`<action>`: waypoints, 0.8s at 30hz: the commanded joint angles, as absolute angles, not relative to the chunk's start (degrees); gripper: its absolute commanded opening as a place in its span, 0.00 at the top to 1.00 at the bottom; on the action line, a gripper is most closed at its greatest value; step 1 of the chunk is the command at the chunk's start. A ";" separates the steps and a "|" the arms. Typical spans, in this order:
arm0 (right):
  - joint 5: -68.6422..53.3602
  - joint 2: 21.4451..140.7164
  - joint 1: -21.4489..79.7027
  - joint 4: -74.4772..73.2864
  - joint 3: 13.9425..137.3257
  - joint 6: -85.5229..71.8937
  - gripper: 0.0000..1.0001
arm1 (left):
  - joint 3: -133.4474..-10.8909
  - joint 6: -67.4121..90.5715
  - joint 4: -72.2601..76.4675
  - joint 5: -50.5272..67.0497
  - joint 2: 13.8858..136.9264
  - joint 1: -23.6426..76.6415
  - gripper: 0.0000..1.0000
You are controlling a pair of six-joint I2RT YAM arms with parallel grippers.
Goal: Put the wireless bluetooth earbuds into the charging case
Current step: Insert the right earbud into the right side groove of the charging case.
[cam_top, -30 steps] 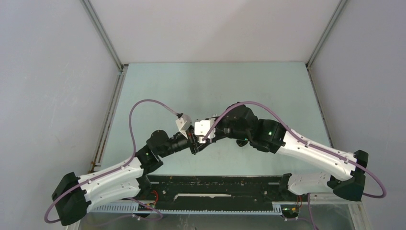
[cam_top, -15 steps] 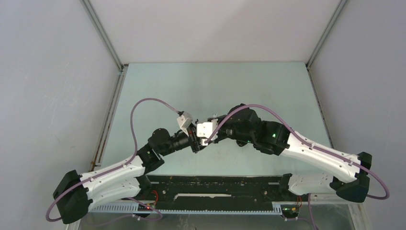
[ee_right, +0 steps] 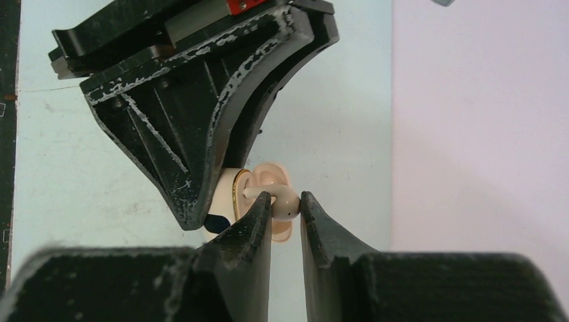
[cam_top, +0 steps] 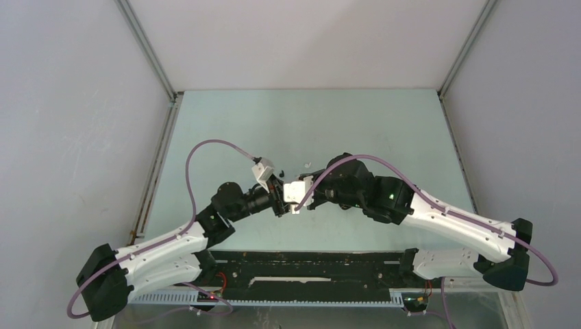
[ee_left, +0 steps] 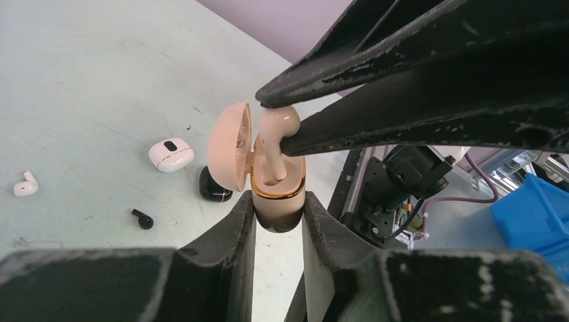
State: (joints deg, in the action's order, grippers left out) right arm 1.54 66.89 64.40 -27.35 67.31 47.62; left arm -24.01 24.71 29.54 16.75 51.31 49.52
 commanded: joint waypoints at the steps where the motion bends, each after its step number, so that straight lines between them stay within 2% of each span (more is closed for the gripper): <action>1: 1.47 66.41 64.62 -25.82 66.91 48.13 1.00 | -26.20 25.70 33.00 17.27 49.95 48.99 1.00; 24: 1.95 69.95 66.77 -26.12 66.80 48.07 1.00 | -23.82 25.44 33.04 14.69 45.63 46.81 1.00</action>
State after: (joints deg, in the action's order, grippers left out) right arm 2.85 68.79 65.73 -24.05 66.70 48.07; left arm -23.99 25.47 27.94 16.62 48.60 47.51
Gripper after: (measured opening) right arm 0.214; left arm 0.287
